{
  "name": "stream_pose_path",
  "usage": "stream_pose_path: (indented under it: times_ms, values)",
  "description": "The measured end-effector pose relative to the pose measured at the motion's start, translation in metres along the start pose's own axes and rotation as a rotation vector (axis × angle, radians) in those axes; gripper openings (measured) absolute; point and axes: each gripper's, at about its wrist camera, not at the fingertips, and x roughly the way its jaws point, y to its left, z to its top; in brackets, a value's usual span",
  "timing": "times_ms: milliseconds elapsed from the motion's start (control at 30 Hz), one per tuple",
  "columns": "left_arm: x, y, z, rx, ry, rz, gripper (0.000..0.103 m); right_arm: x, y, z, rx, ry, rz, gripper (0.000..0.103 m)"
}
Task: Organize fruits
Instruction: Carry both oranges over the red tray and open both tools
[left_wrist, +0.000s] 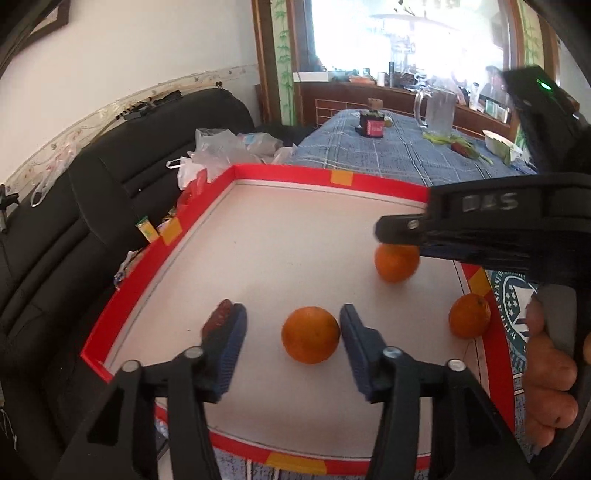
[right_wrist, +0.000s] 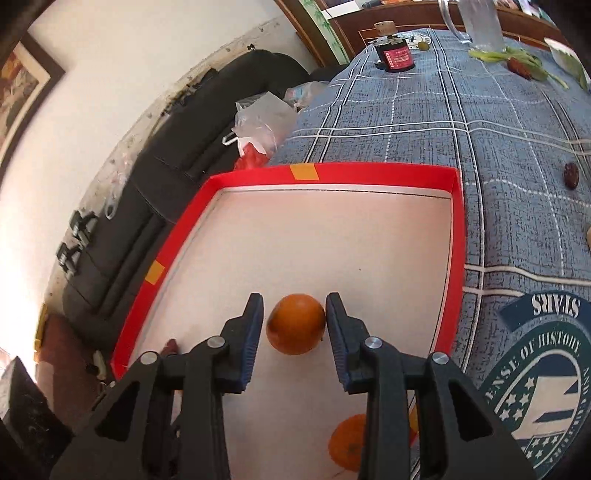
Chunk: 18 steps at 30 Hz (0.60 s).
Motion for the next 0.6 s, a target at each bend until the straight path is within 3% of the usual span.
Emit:
stream_pose_path:
  times_ms: [100, 267, 600]
  values:
    - [-0.008, -0.001, 0.001, -0.015, -0.02, 0.018, 0.064, -0.018, -0.006, -0.003, 0.04, -0.045, 0.049, 0.047]
    - [-0.023, -0.014, 0.0, 0.007, -0.038, 0.013, 0.069, -0.061, -0.017, -0.01, 0.07, -0.157, 0.122, 0.049]
    - [-0.051, -0.065, -0.008, 0.123, -0.078, -0.018, 0.075, -0.142, -0.08, -0.031, 0.183, -0.306, 0.123, 0.053]
